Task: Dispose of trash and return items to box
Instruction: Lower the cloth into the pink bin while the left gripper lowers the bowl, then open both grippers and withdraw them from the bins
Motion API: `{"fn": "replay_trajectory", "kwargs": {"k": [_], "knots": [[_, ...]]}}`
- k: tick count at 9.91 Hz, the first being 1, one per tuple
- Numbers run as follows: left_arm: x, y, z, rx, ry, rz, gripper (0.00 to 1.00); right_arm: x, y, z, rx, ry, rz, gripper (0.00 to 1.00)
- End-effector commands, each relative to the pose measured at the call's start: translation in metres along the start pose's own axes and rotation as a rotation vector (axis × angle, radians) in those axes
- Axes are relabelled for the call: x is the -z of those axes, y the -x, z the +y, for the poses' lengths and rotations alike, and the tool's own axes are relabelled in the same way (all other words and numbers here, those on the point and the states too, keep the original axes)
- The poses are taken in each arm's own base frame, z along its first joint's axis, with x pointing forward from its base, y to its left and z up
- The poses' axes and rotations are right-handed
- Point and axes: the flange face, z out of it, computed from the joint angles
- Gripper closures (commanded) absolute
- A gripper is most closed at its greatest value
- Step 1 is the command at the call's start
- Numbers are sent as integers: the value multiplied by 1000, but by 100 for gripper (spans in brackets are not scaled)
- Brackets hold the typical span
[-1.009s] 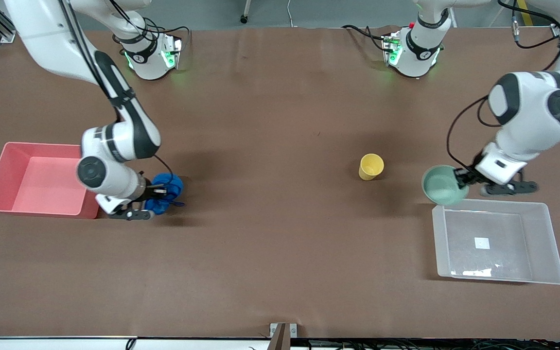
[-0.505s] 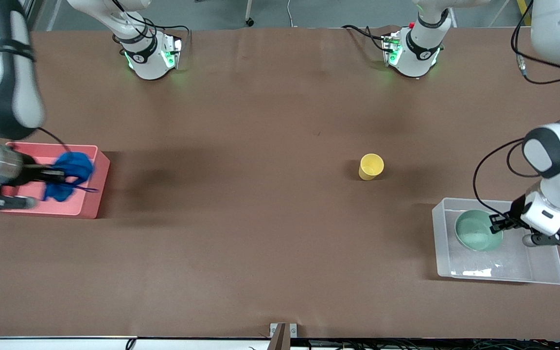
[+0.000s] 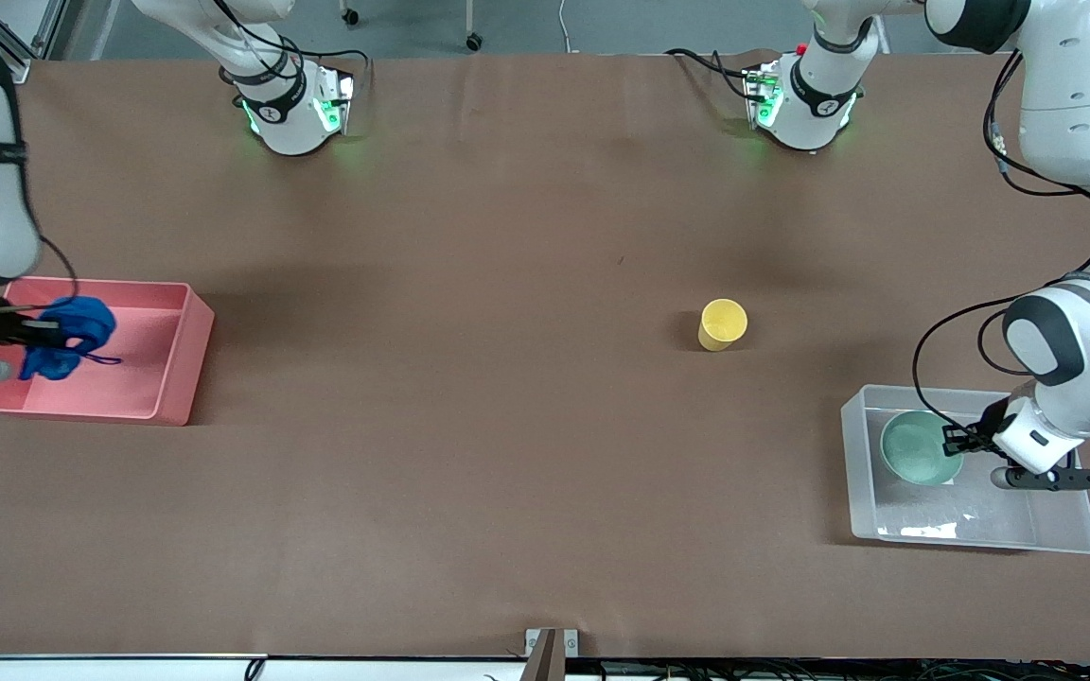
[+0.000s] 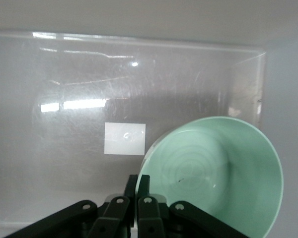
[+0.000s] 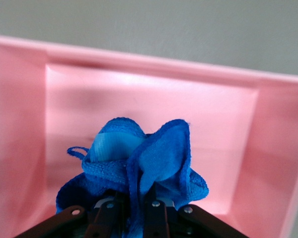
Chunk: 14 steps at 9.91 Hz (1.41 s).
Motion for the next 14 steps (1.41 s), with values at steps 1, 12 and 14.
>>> {"fn": "replay_trajectory", "kwargs": {"k": [1, 12, 14], "knots": [[-24, 4, -3, -10, 1, -10, 85, -45, 6, -9, -13, -4, 1, 97], [149, 106, 177, -68, -33, 30, 0, 188, -25, -33, -179, -157, 8, 0], [105, 135, 235, -136, -28, -12, 0, 269, -27, -65, -244, -175, 28, 0]]}}
